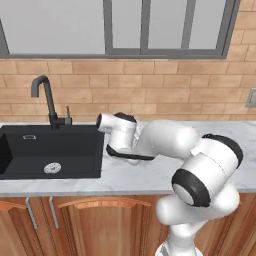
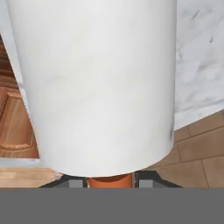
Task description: Restock the sink supplies by placing the sponge and soap dispenser on the counter and next to the sink. Make sure the soap dispenser is upright.
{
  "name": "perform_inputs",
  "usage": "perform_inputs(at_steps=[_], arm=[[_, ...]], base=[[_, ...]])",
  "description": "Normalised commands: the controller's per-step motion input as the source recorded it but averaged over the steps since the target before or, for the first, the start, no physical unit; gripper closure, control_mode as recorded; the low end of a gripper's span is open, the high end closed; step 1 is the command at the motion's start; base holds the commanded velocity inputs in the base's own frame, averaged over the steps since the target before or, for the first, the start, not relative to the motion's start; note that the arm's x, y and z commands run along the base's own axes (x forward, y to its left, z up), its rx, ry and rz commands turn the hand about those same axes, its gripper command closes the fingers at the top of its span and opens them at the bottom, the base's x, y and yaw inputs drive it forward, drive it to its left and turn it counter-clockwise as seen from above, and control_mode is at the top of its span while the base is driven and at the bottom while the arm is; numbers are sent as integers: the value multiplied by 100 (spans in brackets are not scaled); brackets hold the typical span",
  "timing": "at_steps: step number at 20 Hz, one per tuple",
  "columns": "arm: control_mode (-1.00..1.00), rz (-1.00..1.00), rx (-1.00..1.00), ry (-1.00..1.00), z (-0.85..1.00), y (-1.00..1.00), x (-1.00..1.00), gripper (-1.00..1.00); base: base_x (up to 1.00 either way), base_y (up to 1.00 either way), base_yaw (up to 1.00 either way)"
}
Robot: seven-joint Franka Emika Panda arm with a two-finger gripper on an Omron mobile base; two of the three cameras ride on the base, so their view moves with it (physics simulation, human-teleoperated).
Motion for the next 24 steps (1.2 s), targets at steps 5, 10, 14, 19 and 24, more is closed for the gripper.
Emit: perform_inputs(at_steps=[5, 10, 14, 19, 24], arm=[[-100, -13, -37, 25, 10, 58, 74, 100], [-100, -10, -35, 15, 0, 93, 53, 100], [-100, -12, -28, 7, -1, 68, 32, 100], [-100, -11, -24, 1, -27, 6, 16, 100], [-100, -10, -18, 0, -44, 0, 3, 100]], base=[[0, 0, 0], [0, 0, 0], [0, 0, 0], [0, 0, 0], [0, 0, 0]])
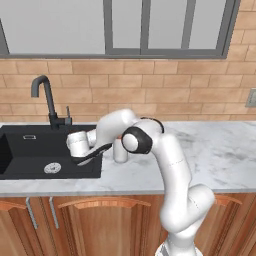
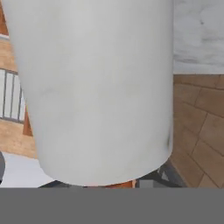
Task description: Restock the sink supplies by placing the sponge and soap dispenser on the counter and next to the sink. Make sure the soap dispenser is upright.
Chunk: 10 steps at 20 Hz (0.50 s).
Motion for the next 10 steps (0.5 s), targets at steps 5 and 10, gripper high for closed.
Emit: perform_inputs(at_steps=[5, 10], arm=[[-100, -11, -8, -14, -26, 29, 0, 100], [-100, -9, 0, -20, -35, 5, -37, 100]], base=[[0, 0, 0], [0, 0, 0]])
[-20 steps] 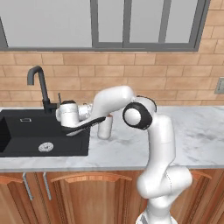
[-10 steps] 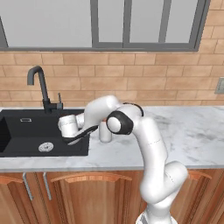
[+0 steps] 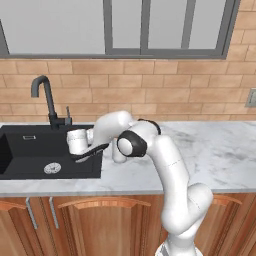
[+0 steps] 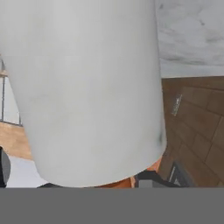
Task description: Restock the sink supplies by placing the sponge and soap dispenser on the counter and next to the sink. Make sure the soap dispenser is upright.
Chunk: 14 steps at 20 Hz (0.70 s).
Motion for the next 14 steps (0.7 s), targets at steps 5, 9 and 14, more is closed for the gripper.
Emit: perform_inputs(at_steps=[5, 9, 14], arm=[[-100, -8, 0, -23, -29, 7, -79, 100], [-100, -9, 0, -24, -24, 37, -54, 100], [-100, -5, 0, -11, -19, 6, 12, -100]], base=[[0, 0, 0], [0, 0, 0], [0, 0, 0]])
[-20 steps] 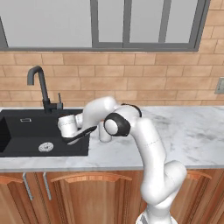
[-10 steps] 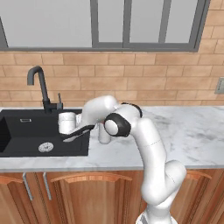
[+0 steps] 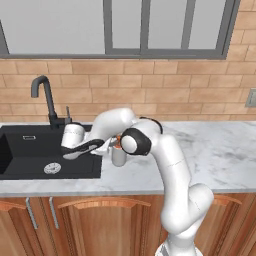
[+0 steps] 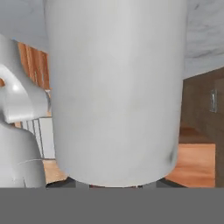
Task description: Restock the sink supplies by placing the sponge and soap dispenser on the counter and next to the sink. Make sure the soap dispenser is upright.
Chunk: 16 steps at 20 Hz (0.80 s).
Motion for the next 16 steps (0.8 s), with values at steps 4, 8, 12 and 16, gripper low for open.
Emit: perform_inputs(at_steps=[4, 8, 12, 16], arm=[[-100, 0, 0, -14, -3, 0, 9, -100], [-100, 0, 0, -13, 0, 1, 0, -100], [-100, 0, 0, -14, 4, 8, 5, -100], [-100, 0, 0, -22, 33, 25, 0, -100]], base=[[0, 0, 0], [0, 0, 0], [0, 0, 0], [0, 0, 0]])
